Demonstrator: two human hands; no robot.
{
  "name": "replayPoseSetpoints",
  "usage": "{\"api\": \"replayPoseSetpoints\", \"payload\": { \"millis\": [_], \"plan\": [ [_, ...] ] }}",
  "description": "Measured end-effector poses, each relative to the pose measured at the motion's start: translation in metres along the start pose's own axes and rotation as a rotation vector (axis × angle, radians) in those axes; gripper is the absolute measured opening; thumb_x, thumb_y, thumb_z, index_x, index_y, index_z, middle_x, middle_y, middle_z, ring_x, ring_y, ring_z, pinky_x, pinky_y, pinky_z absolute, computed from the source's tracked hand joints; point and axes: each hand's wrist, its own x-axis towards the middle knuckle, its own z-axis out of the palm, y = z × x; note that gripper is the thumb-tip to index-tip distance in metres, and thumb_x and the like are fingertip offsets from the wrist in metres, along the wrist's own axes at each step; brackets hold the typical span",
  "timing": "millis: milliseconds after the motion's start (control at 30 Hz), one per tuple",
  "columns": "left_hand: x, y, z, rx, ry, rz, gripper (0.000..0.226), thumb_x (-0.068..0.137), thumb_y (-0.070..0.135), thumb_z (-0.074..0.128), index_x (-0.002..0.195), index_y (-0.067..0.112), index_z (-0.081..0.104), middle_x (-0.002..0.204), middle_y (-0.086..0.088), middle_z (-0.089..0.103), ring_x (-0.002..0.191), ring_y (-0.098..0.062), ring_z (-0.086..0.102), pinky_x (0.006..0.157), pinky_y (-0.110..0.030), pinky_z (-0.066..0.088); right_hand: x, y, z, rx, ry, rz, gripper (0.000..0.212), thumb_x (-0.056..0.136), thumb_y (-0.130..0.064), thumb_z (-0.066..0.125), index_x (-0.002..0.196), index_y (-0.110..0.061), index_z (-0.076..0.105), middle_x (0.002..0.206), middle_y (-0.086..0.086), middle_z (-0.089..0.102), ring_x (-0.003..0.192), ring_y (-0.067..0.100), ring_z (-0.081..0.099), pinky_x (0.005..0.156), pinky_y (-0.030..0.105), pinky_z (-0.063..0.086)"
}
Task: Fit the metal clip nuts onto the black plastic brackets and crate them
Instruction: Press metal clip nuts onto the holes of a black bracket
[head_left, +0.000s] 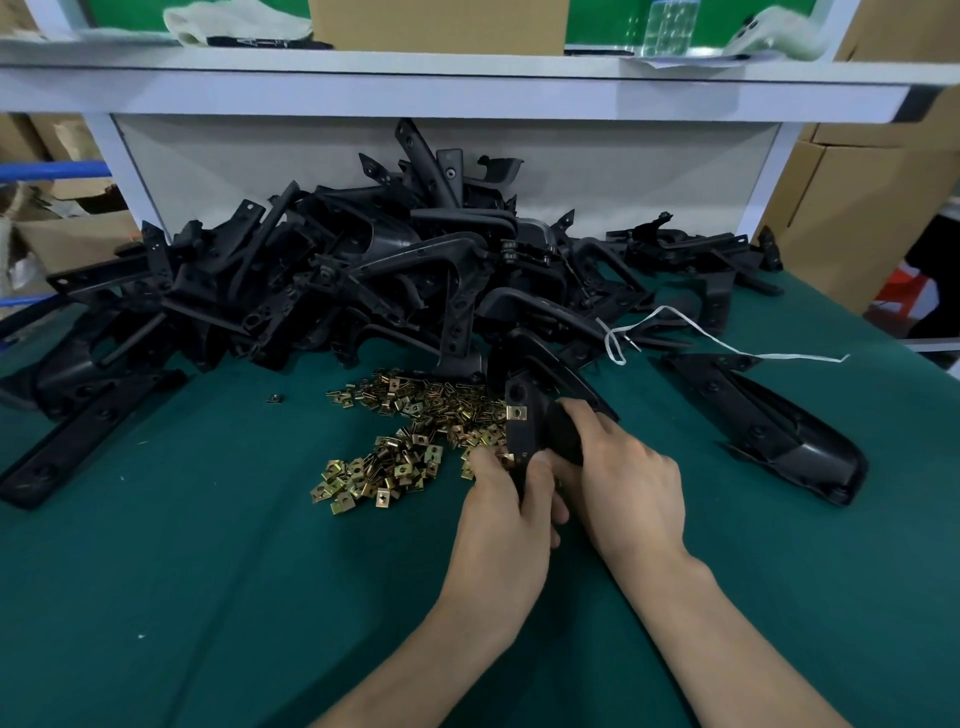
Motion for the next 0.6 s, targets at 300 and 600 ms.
{"api": "replayPoseSetpoints", "payload": {
  "millis": [300, 600],
  "plan": [
    [-0.0008, 0.0023, -0.0008, 0.021, -0.005, -0.003, 0.020, 0.105, 0.034, 0.045, 0.097, 0.016, 0.042, 0.069, 0.010, 0.067, 0.052, -0.008, 0.058, 0.053, -0.030, 0.052, 0.0006, -0.0001, 0.0006, -0.004, 0.007, -0.015, 0.046, 0.087, -0.042, 0.062, 0.128, -0.023, 0.057, 0.092, -0.001, 0.071, 0.067, 0.029, 0.067, 0.050, 0.029, 0.032],
    [0.0000, 0.0020, -0.0011, 0.032, -0.005, -0.012, 0.020, 0.106, 0.034, 0.044, 0.098, 0.016, 0.043, 0.070, 0.010, 0.067, 0.052, -0.008, 0.059, 0.055, -0.035, 0.054, 0.0002, -0.0008, 0.0009, -0.014, 0.006, -0.004, 0.046, 0.085, -0.042, 0.069, 0.126, -0.022, 0.059, 0.091, -0.001, 0.072, 0.065, 0.029, 0.067, 0.049, 0.029, 0.033]
  ]
}}
